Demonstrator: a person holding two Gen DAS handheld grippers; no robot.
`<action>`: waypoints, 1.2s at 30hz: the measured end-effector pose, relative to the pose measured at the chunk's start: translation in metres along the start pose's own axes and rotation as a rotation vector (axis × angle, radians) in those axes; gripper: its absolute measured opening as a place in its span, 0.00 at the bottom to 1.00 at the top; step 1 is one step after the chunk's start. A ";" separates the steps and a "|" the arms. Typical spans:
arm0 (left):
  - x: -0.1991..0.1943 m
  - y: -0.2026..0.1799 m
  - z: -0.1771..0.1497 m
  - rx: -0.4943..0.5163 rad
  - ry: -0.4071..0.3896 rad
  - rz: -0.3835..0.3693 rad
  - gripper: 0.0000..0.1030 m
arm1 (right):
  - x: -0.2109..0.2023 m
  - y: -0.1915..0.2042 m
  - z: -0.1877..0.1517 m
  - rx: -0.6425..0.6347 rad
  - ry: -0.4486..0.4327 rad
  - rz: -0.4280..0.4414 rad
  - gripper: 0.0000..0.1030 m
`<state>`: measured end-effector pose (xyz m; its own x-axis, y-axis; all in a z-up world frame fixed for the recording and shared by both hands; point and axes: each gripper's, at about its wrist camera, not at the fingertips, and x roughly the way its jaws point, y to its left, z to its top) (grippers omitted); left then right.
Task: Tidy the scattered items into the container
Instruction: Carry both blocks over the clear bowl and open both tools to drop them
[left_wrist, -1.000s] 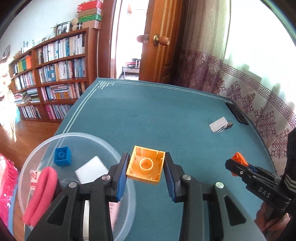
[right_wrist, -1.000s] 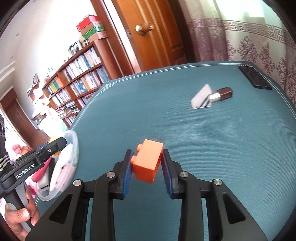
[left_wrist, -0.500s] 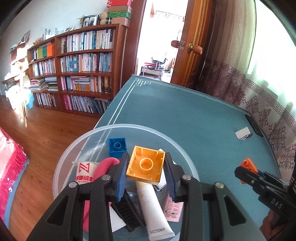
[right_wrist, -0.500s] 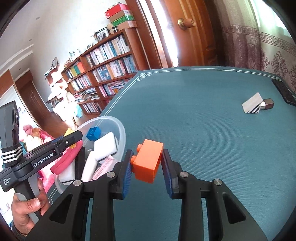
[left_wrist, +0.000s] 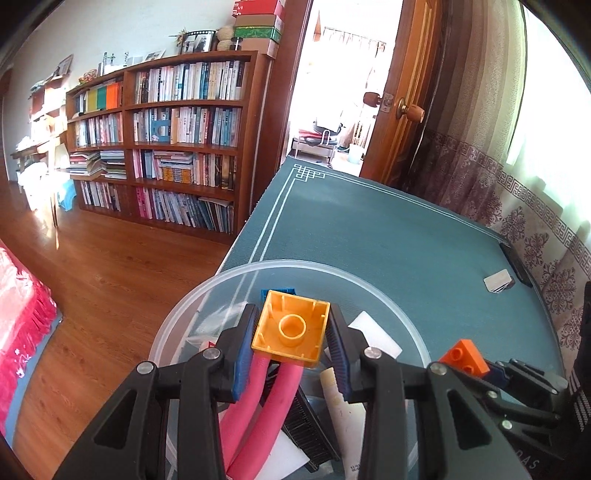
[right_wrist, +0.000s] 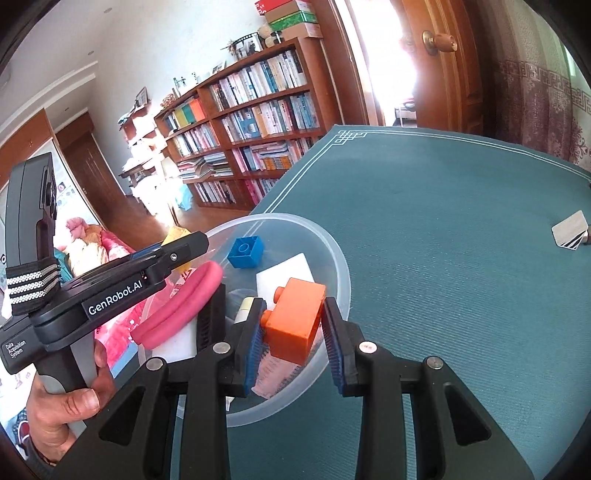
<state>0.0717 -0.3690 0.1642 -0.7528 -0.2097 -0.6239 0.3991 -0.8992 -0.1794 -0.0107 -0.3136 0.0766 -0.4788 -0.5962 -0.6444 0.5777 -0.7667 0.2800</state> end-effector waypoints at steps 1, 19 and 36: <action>0.001 0.002 0.002 -0.001 0.000 0.000 0.40 | 0.001 0.001 0.000 -0.005 0.002 0.001 0.32; 0.016 -0.003 0.014 0.011 0.004 -0.003 0.48 | 0.021 0.014 -0.002 -0.049 0.040 0.010 0.33; 0.011 0.002 0.014 -0.030 0.014 0.025 0.83 | 0.003 -0.007 -0.010 0.011 0.022 0.035 0.51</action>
<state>0.0572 -0.3781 0.1676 -0.7351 -0.2266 -0.6390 0.4336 -0.8817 -0.1861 -0.0097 -0.3081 0.0659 -0.4439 -0.6177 -0.6492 0.5866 -0.7480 0.3106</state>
